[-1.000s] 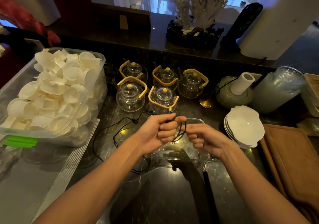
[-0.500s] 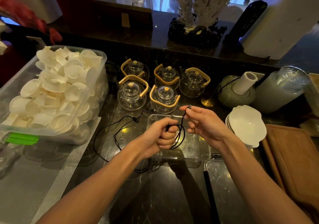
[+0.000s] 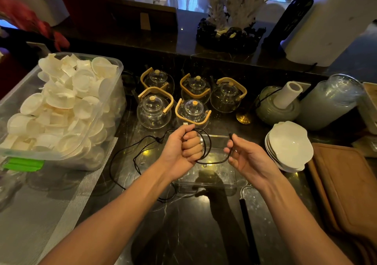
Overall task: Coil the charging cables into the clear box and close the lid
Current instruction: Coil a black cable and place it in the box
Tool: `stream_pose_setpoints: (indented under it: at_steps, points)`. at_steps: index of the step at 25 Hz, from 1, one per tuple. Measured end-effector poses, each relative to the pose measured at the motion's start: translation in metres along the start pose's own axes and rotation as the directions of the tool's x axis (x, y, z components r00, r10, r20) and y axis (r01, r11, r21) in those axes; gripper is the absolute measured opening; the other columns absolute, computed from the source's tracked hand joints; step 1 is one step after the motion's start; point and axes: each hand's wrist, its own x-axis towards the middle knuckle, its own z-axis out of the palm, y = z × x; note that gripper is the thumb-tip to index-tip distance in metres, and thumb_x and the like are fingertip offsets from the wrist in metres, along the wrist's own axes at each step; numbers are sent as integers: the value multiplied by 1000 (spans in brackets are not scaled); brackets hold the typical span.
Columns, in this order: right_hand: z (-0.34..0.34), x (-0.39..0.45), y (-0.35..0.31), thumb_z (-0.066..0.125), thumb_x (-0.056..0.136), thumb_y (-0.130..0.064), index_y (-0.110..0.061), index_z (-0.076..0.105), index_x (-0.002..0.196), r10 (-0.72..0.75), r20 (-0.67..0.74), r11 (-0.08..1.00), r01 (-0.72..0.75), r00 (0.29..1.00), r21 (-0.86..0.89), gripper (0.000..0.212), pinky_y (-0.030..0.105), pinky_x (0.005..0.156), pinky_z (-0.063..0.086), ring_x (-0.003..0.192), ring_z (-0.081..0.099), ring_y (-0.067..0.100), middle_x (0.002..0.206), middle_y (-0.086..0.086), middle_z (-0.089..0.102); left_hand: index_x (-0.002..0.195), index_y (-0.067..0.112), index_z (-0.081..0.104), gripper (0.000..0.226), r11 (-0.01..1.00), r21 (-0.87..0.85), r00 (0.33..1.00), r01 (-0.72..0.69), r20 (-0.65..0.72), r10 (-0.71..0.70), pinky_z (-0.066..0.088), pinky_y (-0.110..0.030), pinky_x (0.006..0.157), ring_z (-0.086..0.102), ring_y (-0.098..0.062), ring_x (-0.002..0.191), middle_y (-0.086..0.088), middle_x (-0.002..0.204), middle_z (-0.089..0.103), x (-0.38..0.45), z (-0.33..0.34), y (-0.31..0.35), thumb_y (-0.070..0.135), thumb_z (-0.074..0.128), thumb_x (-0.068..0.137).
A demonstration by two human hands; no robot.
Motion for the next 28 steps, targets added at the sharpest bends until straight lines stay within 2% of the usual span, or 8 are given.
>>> stream_pose_setpoints:
  at_steps: [3,6,9,16,20,22,25,28]
  points:
    - [7,10,8,65,96,-15,-9,67,98,79,-34,983,-83,996,-163,6,12,36,34,50,50,4,72,0,58,53,23,36,46,997,-12,996,72,59,-71,8,-23,40,11,-8,38,9,46,15,3,8,-5,28,46,97]
    - [15,16,17,63,98,-13,-4,71,106,67,30,915,-50,997,-399,15,14,37,20,50,42,3,67,-1,52,53,22,35,45,994,-17,992,107,72,-105,6,-23,40,10,-8,37,9,46,14,5,11,-6,27,49,95]
    - [19,14,22,60,99,-15,-3,69,106,43,134,909,17,990,-416,17,18,44,18,53,41,4,67,-2,51,53,21,38,46,993,-32,992,112,68,-110,6,-22,39,10,-7,37,9,45,16,2,10,-2,27,46,98]
    - [17,15,32,48,95,-3,-1,63,104,30,216,982,11,976,-186,18,20,46,25,61,41,8,77,3,49,58,20,40,43,988,146,990,47,-139,-26,13,-19,33,18,-6,29,10,40,23,5,14,2,25,45,101]
    - [17,16,32,61,86,-22,-4,62,104,43,233,988,-7,972,-155,25,23,49,28,62,41,10,79,4,47,63,17,44,41,929,371,958,-17,-260,122,19,-17,32,21,-4,32,10,43,24,10,10,-1,27,49,103]
    - [18,17,34,63,84,-23,-5,62,108,23,228,961,41,973,-273,29,23,52,29,63,42,9,80,5,48,66,17,45,40,877,478,940,-41,-278,196,19,-17,34,21,-4,34,9,46,25,12,9,-3,29,50,103]
    - [28,18,43,68,83,-12,1,64,108,-100,145,823,163,984,-545,28,20,52,35,61,49,4,81,7,59,66,17,46,40,889,458,931,-28,-312,190,20,-19,38,22,-5,37,9,47,26,14,5,-10,31,51,103]
    - [32,18,52,67,87,5,3,62,107,-212,83,782,220,974,-583,21,12,53,44,59,58,-4,84,8,66,66,17,48,40,852,523,917,-8,-337,215,26,-24,48,27,-8,44,8,49,29,17,0,-14,35,53,101]
